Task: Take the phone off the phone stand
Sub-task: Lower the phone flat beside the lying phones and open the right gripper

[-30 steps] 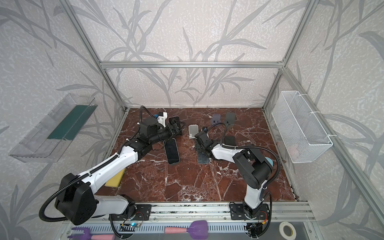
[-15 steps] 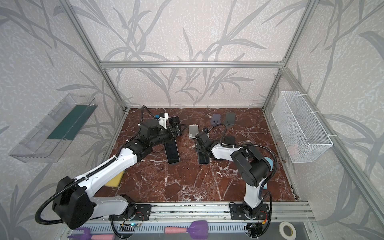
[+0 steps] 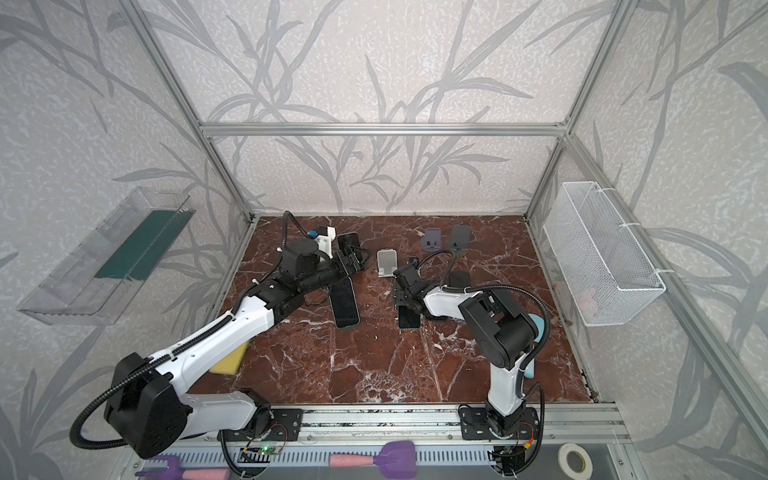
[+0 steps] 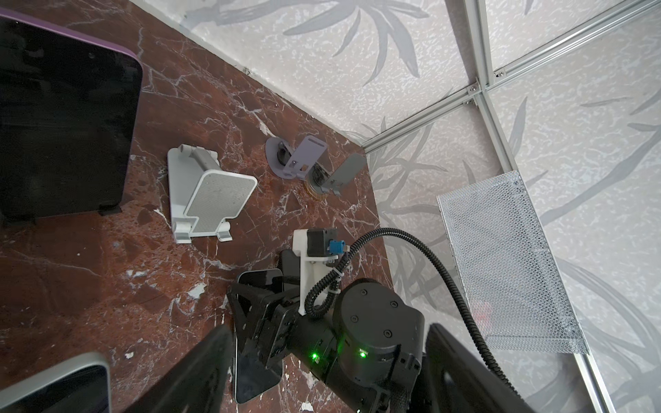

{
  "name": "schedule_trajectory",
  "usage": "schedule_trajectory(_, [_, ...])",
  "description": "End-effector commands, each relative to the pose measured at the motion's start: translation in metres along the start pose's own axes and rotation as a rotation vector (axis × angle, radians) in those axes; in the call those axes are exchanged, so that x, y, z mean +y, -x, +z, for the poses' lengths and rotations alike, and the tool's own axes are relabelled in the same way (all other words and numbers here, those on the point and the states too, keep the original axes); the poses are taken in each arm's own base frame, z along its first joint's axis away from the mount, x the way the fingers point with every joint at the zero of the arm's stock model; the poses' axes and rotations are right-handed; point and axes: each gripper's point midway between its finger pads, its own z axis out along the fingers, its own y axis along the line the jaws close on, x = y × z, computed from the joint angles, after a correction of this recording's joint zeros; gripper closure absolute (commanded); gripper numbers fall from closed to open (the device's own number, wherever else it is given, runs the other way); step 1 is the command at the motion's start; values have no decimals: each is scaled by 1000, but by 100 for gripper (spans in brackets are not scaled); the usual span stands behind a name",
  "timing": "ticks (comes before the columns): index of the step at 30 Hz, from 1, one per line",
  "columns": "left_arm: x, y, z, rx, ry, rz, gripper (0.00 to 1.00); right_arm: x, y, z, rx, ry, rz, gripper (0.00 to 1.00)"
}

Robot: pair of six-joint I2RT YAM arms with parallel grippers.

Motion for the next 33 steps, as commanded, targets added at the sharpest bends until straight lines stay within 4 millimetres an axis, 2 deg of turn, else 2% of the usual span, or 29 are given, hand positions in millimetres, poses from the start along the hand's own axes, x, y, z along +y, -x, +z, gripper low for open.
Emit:
schedule_trajectory(1, [-12,11,-9,-49,-29,27,15,-2,-11,8,33,4,30,24])
schedule_trajectory(24, [-8,8,-4,-30,-23,19,15,-9,-14,10,30,-27,8,24])
schedule_trajectory(33, [-7,5,-2,-22,-22,16,15,-20,5,19,11,-59,-28,24])
